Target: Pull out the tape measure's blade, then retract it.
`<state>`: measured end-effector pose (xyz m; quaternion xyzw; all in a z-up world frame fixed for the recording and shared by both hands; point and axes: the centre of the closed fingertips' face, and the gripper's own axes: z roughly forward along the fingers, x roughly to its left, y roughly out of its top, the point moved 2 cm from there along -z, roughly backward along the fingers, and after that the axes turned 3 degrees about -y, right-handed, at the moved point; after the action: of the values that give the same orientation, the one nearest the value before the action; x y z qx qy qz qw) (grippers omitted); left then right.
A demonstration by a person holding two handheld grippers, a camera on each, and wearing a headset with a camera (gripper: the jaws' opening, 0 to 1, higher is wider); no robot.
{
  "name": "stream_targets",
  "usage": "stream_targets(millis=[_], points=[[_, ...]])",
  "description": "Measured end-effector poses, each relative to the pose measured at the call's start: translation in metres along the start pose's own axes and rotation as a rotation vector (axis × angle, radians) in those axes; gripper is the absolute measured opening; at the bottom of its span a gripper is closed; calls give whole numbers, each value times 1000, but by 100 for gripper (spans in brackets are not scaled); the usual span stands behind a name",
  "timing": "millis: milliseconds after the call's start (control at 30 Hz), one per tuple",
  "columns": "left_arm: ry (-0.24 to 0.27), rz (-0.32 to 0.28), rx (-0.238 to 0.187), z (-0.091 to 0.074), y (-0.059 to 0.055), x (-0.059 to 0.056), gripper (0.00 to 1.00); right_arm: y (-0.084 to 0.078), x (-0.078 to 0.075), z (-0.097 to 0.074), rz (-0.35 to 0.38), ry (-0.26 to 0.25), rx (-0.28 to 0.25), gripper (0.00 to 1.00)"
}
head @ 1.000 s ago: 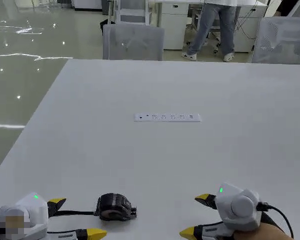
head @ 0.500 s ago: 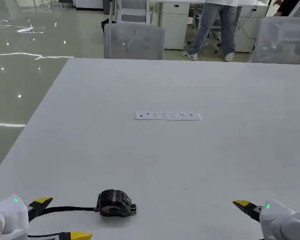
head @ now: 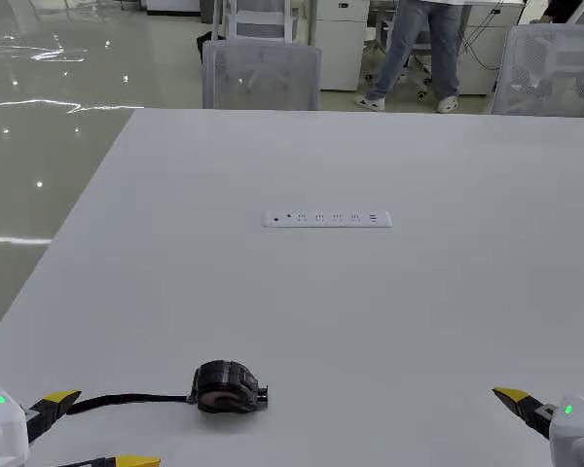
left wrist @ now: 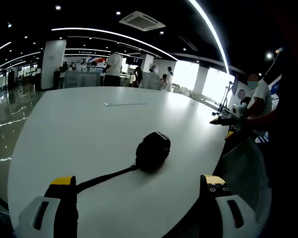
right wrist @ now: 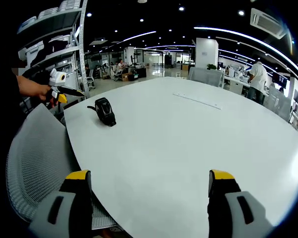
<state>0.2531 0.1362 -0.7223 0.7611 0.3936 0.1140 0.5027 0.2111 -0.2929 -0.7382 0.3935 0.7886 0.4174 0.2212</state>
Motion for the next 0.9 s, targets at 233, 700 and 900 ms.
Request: stream_targets(millis=[233,700,900], points=[[-14,29,10,1,-1,-5,100,3,5,0,1,19,-2,100],[-29,30,31,4,-7,-10,100,-3,2,-2,1,14,10,100],[-23,17,26,3,-7,-6,100,-4,4,-3,3,11,8,100]])
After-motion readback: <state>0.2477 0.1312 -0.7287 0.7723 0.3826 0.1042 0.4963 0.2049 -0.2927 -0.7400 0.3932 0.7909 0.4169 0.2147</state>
